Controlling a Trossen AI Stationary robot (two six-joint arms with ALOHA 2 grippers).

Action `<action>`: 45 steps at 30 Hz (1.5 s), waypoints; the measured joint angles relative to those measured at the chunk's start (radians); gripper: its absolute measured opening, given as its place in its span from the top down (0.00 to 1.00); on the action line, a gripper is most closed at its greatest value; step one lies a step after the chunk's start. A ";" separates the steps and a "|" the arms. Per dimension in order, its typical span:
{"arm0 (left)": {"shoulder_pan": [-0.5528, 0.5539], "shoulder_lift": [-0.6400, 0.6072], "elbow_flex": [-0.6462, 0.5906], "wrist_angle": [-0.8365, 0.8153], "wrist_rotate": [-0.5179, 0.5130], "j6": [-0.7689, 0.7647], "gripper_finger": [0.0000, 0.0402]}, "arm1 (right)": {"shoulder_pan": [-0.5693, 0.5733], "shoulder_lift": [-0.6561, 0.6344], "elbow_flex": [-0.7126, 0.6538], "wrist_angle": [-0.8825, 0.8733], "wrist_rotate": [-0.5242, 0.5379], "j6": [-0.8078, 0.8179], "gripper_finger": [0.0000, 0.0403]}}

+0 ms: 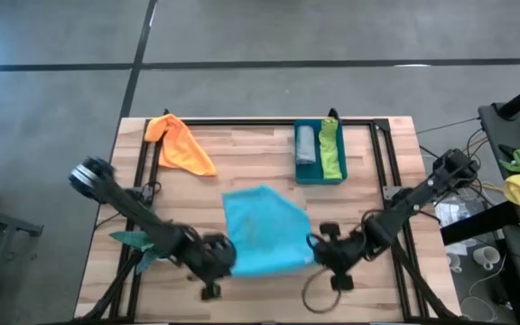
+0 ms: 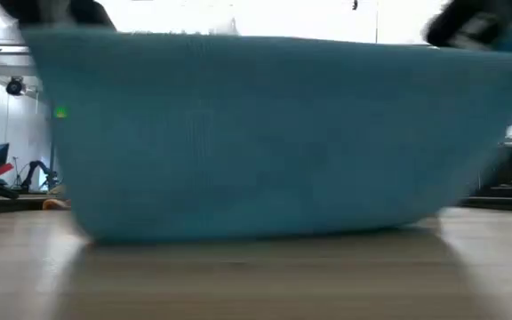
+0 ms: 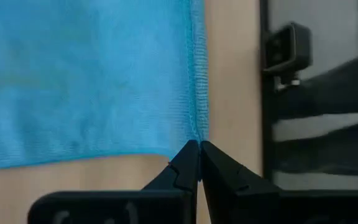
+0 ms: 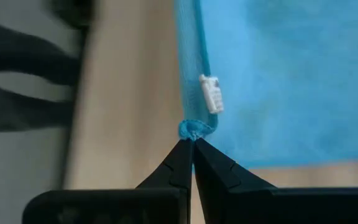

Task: Roll microfiber towels into tight, uniform cylinder then place into a basket
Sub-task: Roll the blue towel

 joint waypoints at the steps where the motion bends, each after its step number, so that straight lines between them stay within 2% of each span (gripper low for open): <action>1: -0.002 0.035 0.015 0.039 0.030 -0.023 1.00 | 0.019 0.000 -0.029 0.071 -0.026 0.030 0.98; 4: -0.006 0.115 0.082 0.118 0.092 -0.081 1.00 | 0.063 -0.001 -0.066 0.155 -0.122 0.114 0.98; 7: -0.009 0.141 0.147 0.111 0.093 -0.087 1.00 | 0.082 -0.022 -0.030 0.120 -0.233 0.144 0.98; 9: 0.002 0.123 0.181 0.105 0.069 -0.067 1.00 | 0.082 -0.050 0.016 0.082 -0.266 0.102 0.98; 11: 0.021 0.079 0.192 0.059 0.012 -0.030 1.00 | 0.066 -0.073 0.062 0.015 -0.247 0.004 0.98; 13: 0.059 0.035 0.188 0.002 -0.068 0.013 1.00 | 0.034 -0.087 0.102 -0.072 -0.126 -0.130 0.98; 17: 0.172 -0.093 0.164 -0.179 -0.236 0.119 1.00 | -0.089 -0.094 0.189 -0.261 0.256 -0.409 0.98; 20: 0.285 -0.210 0.161 -0.267 -0.303 0.277 1.00 | -0.221 -0.096 0.262 -0.301 0.439 -0.626 0.98; 22: 0.364 -0.293 0.161 -0.262 -0.311 0.409 1.00 | -0.322 -0.098 0.327 -0.303 0.491 -0.787 0.98; 24: 0.441 -0.372 0.181 -0.277 -0.311 0.520 1.00 | -0.424 -0.098 0.415 -0.300 0.501 -0.935 0.98; 27: 0.524 -0.479 0.248 -0.301 -0.312 0.638 1.00 | -0.537 -0.096 0.576 -0.300 0.502 -1.024 0.98; 31: 0.528 -0.560 0.348 -0.323 -0.312 0.703 1.00 | -0.607 -0.096 0.741 -0.332 0.405 -1.019 0.98; 35: 0.456 -0.569 0.375 -0.384 -0.298 0.647 1.00 | -0.614 -0.090 0.776 -0.382 0.266 -0.943 0.98; 38: 0.373 -0.532 0.343 -0.431 -0.276 0.521 1.00 | -0.587 -0.091 0.719 -0.408 0.115 -0.809 0.98; 41: 0.259 -0.466 0.256 -0.440 -0.262 0.331 1.00 | -0.516 -0.084 0.589 -0.451 0.003 -0.665 0.98; 43: 0.168 -0.409 0.178 -0.405 -0.258 0.184 1.00 | -0.432 -0.081 0.475 -0.458 -0.042 -0.561 0.98; 45: 0.077 -0.344 0.118 -0.295 -0.256 0.059 1.00 | -0.331 -0.079 0.402 -0.463 -0.098 -0.472 0.98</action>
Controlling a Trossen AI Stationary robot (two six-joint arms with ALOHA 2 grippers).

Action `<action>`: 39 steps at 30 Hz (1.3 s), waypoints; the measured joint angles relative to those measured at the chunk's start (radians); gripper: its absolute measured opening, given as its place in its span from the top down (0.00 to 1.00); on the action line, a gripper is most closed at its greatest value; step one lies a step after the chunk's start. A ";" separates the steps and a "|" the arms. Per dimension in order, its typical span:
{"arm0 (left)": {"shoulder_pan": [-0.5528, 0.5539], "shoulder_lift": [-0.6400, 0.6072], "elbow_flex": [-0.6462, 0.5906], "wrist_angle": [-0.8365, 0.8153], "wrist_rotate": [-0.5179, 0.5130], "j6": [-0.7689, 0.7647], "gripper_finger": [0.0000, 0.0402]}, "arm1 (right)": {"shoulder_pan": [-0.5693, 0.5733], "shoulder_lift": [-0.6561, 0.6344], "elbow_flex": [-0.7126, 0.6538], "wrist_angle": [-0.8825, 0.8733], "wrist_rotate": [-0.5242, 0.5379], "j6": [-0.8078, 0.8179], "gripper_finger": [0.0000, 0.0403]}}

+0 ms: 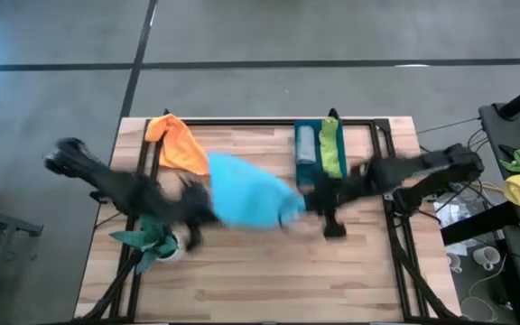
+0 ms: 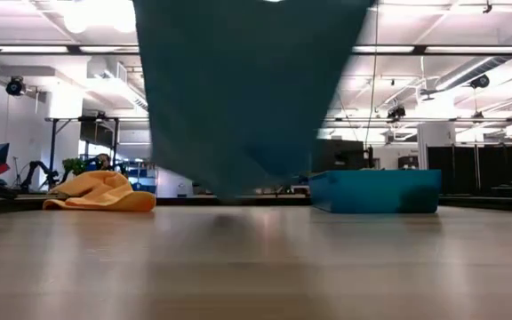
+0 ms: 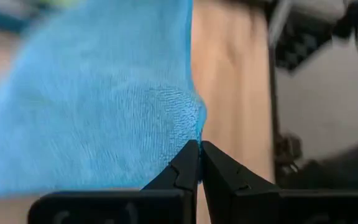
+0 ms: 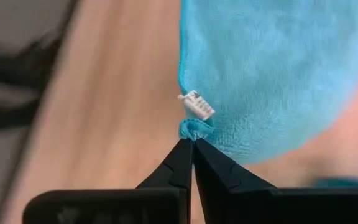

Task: Roll microfiber towels into tight, uniform cylinder then place into a basket
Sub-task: Roll the blue towel

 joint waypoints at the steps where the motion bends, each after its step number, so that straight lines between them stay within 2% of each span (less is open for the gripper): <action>1: -0.040 0.040 -0.022 0.065 0.016 -0.036 1.00 | 0.051 0.000 -0.013 0.003 -0.014 0.030 0.98; 3: -0.084 0.067 -0.022 0.178 0.017 -0.048 1.00 | 0.130 -0.007 -0.010 0.015 -0.005 0.038 0.98; 4: -0.087 0.062 0.007 0.213 0.002 -0.033 1.00 | 0.152 -0.013 -0.003 0.016 0.048 0.006 0.98; 5: -0.086 0.048 0.027 0.199 -0.047 -0.016 1.00 | 0.163 -0.016 0.005 0.014 0.161 -0.029 0.98; 7: -0.070 0.013 0.049 0.048 -0.232 -0.009 1.00 | 0.157 -0.021 0.023 -0.014 0.479 -0.050 0.98; 8: -0.055 -0.001 0.053 -0.001 -0.325 -0.010 1.00 | 0.144 -0.020 0.045 -0.034 0.563 -0.039 0.98; 9: -0.041 -0.015 0.055 0.010 -0.383 -0.006 1.00 | 0.130 -0.018 0.077 -0.023 0.566 -0.023 0.98; 10: -0.030 -0.035 0.055 0.045 -0.402 0.022 1.00 | 0.117 -0.017 0.114 0.011 0.509 -0.013 0.98; 12: -0.019 -0.090 0.057 0.168 -0.402 0.176 1.00 | 0.107 -0.029 0.171 0.045 0.392 -0.024 0.98; 15: -0.002 -0.155 0.060 0.250 -0.402 0.307 1.00 | 0.108 -0.035 0.235 0.032 0.465 -0.017 0.98; 17: 0.006 -0.172 0.059 0.279 -0.402 0.344 1.00 | 0.101 -0.029 0.283 0.048 0.457 -0.033 0.98; 22: 0.009 -0.199 0.055 0.224 -0.377 0.404 1.00 | 0.088 -0.022 0.338 0.044 0.464 -0.113 0.98; 26: 0.098 -0.258 0.051 0.105 -0.390 0.405 1.00 | -0.023 -0.019 0.326 0.047 0.612 -0.247 0.98; 28: 0.157 -0.296 0.047 0.079 -0.388 0.441 1.00 | -0.114 -0.006 0.322 0.061 0.632 -0.295 0.98; 30: 0.217 -0.346 0.047 0.096 -0.352 0.512 1.00 | -0.200 0.005 0.321 0.087 0.593 -0.331 0.98; 34: 0.322 -0.427 0.063 0.101 -0.258 0.596 1.00 | -0.348 0.020 0.321 0.223 0.441 -0.423 0.98; 39: 0.345 -0.475 0.075 0.098 -0.188 0.613 1.00 | -0.401 0.023 0.351 0.366 0.284 -0.465 0.98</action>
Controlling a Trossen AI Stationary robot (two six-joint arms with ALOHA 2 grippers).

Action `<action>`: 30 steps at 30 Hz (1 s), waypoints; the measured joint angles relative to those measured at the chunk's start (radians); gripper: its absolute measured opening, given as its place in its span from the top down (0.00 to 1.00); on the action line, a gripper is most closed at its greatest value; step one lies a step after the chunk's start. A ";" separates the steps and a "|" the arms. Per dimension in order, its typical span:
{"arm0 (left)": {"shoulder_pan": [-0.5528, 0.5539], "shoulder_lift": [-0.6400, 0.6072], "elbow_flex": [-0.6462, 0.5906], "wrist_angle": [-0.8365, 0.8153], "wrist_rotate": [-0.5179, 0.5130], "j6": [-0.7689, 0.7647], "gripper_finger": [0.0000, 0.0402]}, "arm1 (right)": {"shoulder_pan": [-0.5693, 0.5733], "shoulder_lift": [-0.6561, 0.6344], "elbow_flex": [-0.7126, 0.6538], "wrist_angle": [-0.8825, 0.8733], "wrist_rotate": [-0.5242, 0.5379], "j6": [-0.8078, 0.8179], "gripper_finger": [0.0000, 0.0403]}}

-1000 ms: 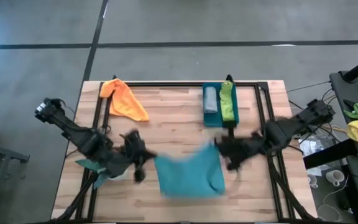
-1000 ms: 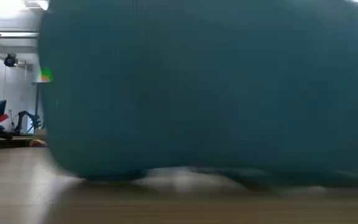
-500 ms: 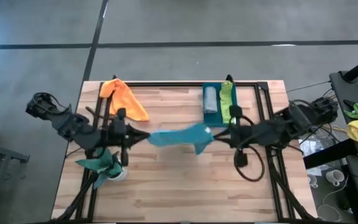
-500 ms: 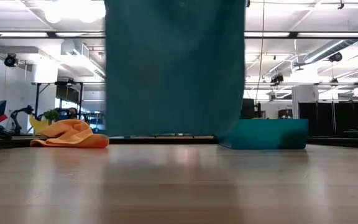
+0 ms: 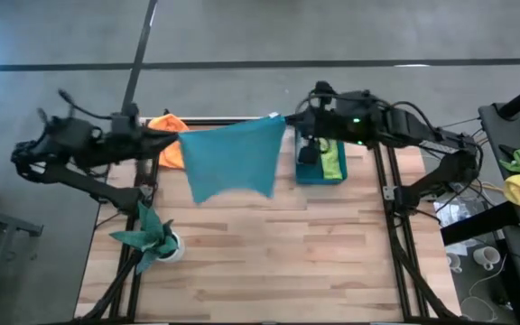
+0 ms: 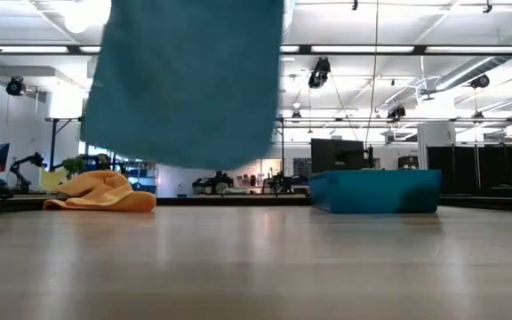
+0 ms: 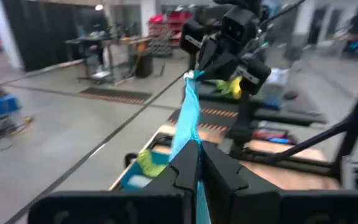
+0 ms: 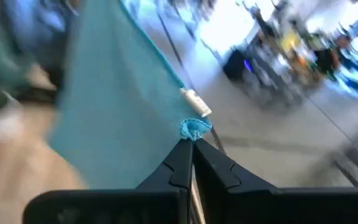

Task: Roll microfiber towels into tight, uniform cylinder then place into a basket
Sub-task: Roll the blue towel

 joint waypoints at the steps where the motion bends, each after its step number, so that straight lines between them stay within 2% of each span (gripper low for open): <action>1: -0.002 -0.002 -0.001 0.002 0.020 -0.012 1.00 | 0.005 -0.003 0.008 -0.006 -0.025 0.015 0.98; 3: -0.004 0.000 -0.017 0.002 0.073 -0.062 1.00 | 0.024 -0.005 0.014 -0.049 -0.057 0.074 0.98; 7: -0.030 0.056 -0.089 0.001 0.300 -0.207 1.00 | 0.109 -0.002 -0.054 -0.170 -0.060 0.235 0.98; 11: -0.090 0.157 -0.200 0.013 0.386 -0.372 1.00 | 0.258 0.000 -0.233 -0.166 -0.087 0.384 0.98; 14: -0.176 0.265 -0.307 0.098 0.437 -0.498 1.00 | 0.398 0.006 -0.372 -0.101 -0.104 0.510 0.98; 15: -0.211 0.302 -0.343 0.150 0.460 -0.543 1.00 | 0.443 0.006 -0.416 -0.070 -0.108 0.551 0.98; 20: -0.370 0.517 -0.476 0.627 0.500 -0.723 1.00 | 0.652 0.006 -0.635 0.131 -0.119 0.792 0.98; 24: -0.439 0.731 -0.499 0.952 0.498 -0.837 1.00 | 0.761 0.006 -0.783 0.338 -0.109 1.028 0.98; 27: -0.464 0.857 -0.472 1.059 0.496 -0.877 1.00 | 0.823 0.006 -0.846 0.428 -0.089 1.207 0.98; 30: -0.471 0.921 -0.448 1.060 0.498 -0.874 1.00 | 0.859 0.006 -0.852 0.414 -0.050 1.302 0.98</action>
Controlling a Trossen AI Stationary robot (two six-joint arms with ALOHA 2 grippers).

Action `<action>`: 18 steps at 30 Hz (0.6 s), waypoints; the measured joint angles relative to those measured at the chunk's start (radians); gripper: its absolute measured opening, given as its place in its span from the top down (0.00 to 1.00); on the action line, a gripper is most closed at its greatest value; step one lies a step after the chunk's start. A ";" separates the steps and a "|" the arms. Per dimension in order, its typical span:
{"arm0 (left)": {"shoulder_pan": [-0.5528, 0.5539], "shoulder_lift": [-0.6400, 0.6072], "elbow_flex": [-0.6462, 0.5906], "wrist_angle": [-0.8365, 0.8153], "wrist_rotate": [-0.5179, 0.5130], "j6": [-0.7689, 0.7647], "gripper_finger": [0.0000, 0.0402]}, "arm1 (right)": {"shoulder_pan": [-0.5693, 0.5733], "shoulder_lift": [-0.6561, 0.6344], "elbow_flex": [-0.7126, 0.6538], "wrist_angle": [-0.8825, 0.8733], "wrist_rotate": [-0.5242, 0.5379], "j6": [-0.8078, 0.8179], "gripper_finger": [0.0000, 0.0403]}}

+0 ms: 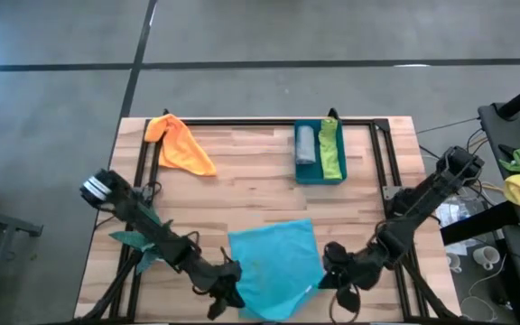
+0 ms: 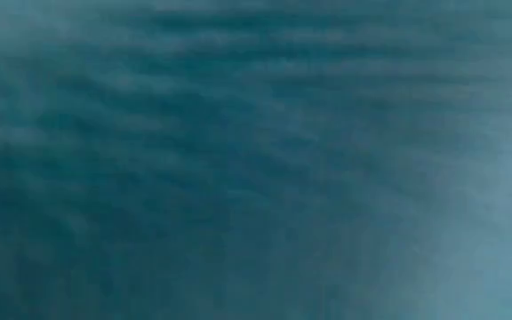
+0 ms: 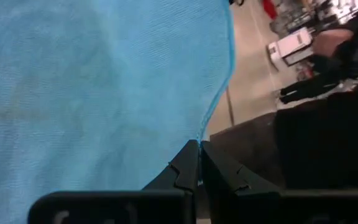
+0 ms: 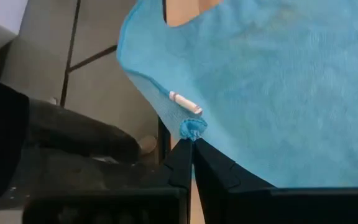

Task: Roll microfiber towels into tight, uniform cylinder then place into a basket
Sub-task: Roll the blue towel

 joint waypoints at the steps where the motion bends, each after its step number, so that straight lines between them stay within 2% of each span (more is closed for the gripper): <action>1: 0.000 0.002 0.004 0.000 0.000 0.013 1.00 | 0.002 0.000 0.000 -0.017 0.004 0.024 0.98; 4: 0.016 -0.020 0.002 -0.076 -0.020 0.067 1.00 | -0.015 0.000 0.000 -0.096 0.025 0.075 0.98; 10: 0.078 -0.095 -0.002 -0.378 -0.144 0.125 1.00 | -0.103 0.000 -0.007 -0.250 0.051 0.072 0.98; 18: 0.162 -0.144 -0.008 -0.577 -0.158 0.178 1.00 | -0.248 0.000 -0.048 -0.256 0.055 -0.024 0.98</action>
